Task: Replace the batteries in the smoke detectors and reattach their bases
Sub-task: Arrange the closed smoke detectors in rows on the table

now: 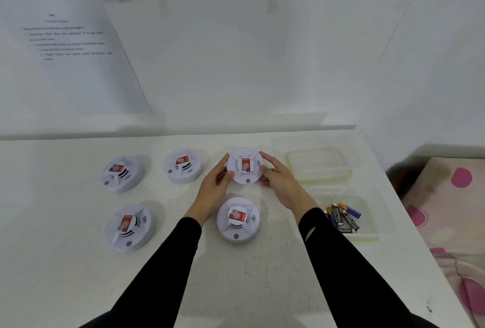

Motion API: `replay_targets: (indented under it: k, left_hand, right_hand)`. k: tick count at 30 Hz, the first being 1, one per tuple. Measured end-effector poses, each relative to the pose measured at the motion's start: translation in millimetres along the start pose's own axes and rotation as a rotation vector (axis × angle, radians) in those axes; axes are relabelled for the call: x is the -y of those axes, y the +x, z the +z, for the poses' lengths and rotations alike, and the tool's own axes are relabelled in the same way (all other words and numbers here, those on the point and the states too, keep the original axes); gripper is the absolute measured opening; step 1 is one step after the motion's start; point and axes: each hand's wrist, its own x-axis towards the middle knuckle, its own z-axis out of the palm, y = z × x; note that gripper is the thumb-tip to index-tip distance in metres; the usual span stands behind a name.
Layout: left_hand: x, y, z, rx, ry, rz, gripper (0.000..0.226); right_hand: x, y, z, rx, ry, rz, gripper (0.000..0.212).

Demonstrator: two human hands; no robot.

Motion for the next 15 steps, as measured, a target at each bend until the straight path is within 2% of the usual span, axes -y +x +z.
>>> replay_targets:
  k: [15]
  left_hand:
    - [1.3,-0.2,-0.2,-0.013,0.002,0.014,0.047]
  right_hand:
    - [-0.8,0.4,0.7,-0.002,0.045,-0.006,0.036]
